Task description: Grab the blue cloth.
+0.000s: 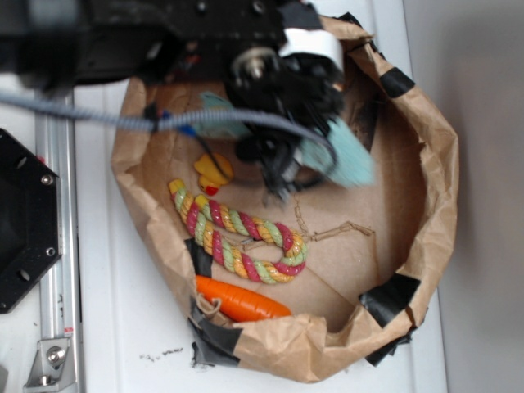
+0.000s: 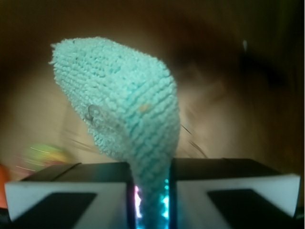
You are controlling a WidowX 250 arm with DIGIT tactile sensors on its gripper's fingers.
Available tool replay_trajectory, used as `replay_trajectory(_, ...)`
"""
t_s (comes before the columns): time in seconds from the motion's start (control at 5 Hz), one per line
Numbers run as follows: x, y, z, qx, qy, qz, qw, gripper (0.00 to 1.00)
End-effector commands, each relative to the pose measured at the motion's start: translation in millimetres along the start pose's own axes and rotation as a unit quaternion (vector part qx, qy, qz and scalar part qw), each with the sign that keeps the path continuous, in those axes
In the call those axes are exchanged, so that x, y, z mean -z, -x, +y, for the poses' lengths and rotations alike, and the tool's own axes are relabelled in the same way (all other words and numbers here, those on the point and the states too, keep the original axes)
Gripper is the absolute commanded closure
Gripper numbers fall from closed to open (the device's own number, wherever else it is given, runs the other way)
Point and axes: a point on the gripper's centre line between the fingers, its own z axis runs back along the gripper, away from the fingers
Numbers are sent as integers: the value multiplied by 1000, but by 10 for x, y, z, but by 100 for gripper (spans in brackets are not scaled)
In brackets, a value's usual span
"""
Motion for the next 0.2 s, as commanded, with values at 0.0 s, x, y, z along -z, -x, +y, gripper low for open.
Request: replay_trajectory(0.0, -455, -332, -334, -14, -4, -12, 1000, 100)
